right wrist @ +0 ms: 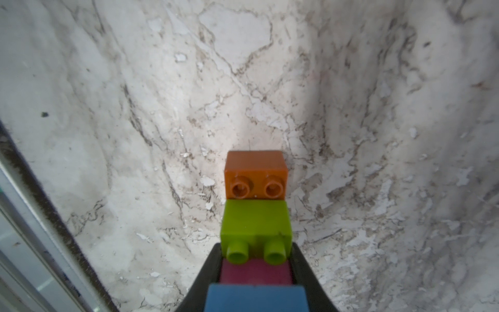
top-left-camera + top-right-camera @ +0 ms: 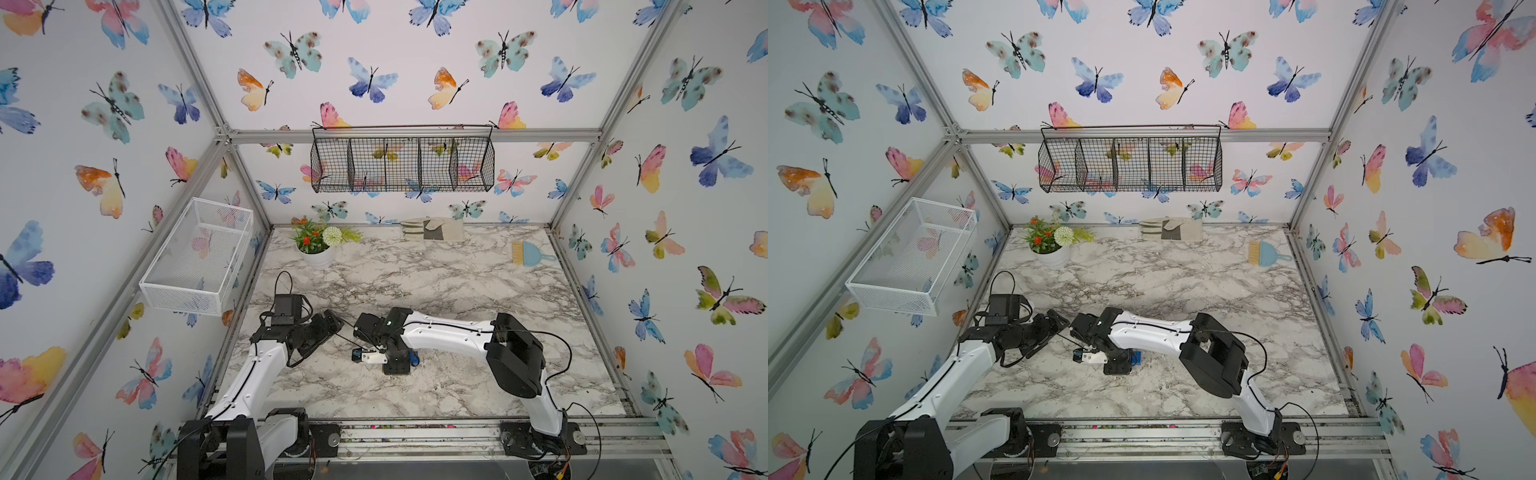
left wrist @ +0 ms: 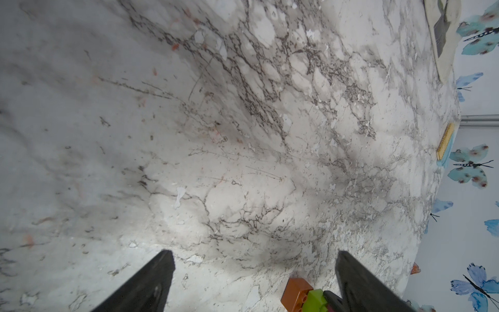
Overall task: Assemble the letter y with lego
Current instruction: Assemble the lego brick with the lego brick.
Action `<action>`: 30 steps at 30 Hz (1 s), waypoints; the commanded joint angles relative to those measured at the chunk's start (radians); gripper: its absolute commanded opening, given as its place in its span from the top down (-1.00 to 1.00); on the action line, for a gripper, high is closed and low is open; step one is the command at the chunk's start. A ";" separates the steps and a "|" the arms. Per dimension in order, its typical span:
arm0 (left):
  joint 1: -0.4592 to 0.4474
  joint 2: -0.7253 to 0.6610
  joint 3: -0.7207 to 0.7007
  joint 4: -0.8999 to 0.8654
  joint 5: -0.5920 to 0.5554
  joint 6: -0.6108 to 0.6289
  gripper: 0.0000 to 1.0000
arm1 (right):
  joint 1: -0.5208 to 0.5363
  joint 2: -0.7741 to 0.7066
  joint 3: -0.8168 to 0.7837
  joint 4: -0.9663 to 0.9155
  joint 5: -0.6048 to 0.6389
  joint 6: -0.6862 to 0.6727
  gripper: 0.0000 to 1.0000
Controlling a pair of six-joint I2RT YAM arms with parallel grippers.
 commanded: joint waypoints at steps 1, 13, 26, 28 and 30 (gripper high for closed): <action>0.006 0.007 0.009 0.002 0.020 0.016 -0.89 | 0.007 0.031 0.008 -0.027 0.000 -0.007 0.54; 0.005 0.010 0.010 0.003 0.022 0.019 -0.89 | 0.006 0.027 0.024 -0.030 0.005 -0.002 0.55; 0.005 0.014 0.026 -0.003 0.026 0.017 -0.89 | 0.015 0.076 0.095 -0.070 0.004 0.007 0.56; 0.005 0.014 0.029 -0.007 0.028 0.019 -0.89 | 0.015 0.087 0.094 -0.075 0.006 0.011 0.57; 0.005 0.013 0.030 -0.010 0.028 0.022 -0.89 | 0.015 0.092 0.095 -0.079 0.005 0.014 0.56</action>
